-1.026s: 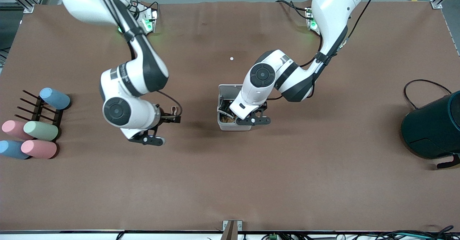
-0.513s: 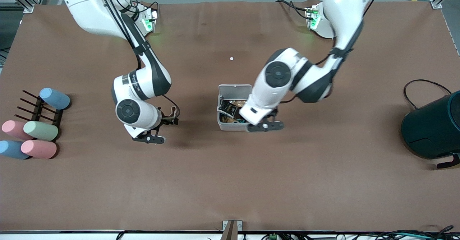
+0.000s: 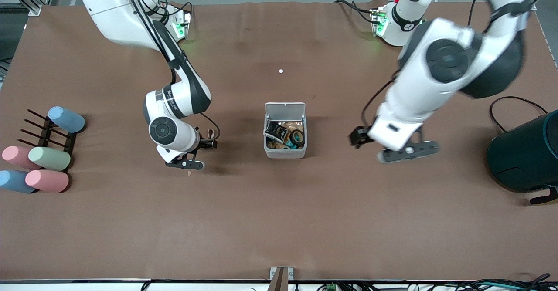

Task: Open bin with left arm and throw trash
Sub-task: 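Return the left arm to rest while the right gripper lifts the white tie, then carry the white tie over the bin with the right gripper and release it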

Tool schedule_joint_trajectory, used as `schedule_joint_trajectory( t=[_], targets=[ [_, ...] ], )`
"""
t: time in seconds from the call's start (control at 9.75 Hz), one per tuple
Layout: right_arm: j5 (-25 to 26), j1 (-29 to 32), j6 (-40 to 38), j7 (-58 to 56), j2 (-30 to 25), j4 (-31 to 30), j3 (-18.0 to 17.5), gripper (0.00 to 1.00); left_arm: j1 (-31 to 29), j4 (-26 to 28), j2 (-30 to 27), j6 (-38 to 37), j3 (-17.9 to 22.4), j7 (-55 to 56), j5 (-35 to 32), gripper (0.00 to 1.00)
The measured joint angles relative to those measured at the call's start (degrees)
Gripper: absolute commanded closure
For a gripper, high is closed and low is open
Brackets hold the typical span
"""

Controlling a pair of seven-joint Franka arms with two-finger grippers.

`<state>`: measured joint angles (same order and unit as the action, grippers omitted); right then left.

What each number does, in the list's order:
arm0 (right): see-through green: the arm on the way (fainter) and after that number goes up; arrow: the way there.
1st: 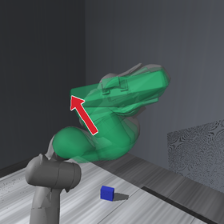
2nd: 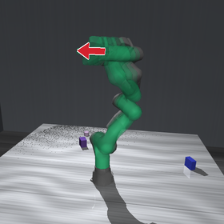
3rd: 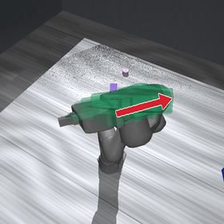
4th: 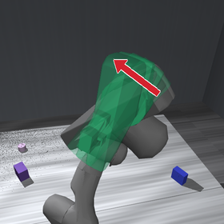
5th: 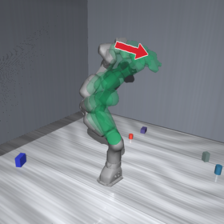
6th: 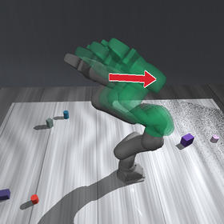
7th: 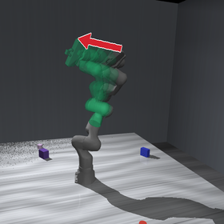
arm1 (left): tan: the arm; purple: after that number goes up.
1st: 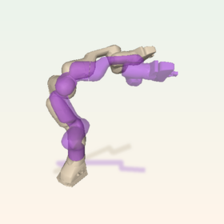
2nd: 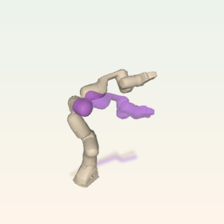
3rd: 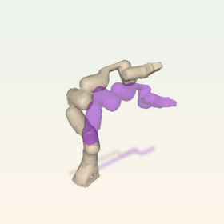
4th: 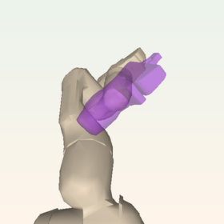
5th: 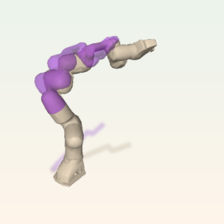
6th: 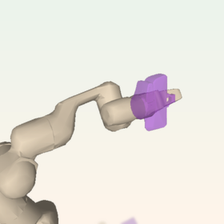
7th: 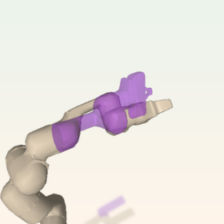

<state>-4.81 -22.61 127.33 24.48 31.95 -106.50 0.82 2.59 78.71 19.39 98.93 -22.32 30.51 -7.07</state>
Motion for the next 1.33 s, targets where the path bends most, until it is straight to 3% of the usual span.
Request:
schedule_joint_trajectory(
  t=[0.1, 0.21, 0.41, 0.72, 1.03, 1.33],
  targets=[
    [0.0, -0.3, 0.6, 0.0, 0.9, -0.1, -0.1, 0.49, -1.1, -0.1, -2.8, -3.9, 2.9, -8.4, 0.3, 0.0],
    [0.0, -0.7, 0.9, 0.1, 1.7, -0.1, -0.1, 0.75, 0.5, -0.1, -5.9, -7.5, 9.0, -14.9, 1.3, 0.0],
    [0.0, -1.0, 1.1, 0.1, 2.2, -0.2, -0.1, 0.97, 2.6, 2.0, -12.0, -11.3, 16.5, -20.4, 3.7, 0.0],
    [0.0, -1.2, 0.9, 0.3, 2.2, -0.2, -0.1, 1.0, 2.6, 7.7, -17.8, -10.6, 20.0, -23.1, 4.8, 0.0],
    [-0.3, -1.1, -2.9, 1.5, 1.2, 2.3, 0.0, 1.0, 1.1, 9.1, -18.4, -11.0, 20.9, -23.5, 5.1, 0.0],
    [-5.0, -1.6, -15.2, 9.4, -3.2, 16.0, -0.5, 1.0, 1.0, 9.0, -18.3, -11.1, 20.9, -23.5, 5.4, 0.0]
  ],
)
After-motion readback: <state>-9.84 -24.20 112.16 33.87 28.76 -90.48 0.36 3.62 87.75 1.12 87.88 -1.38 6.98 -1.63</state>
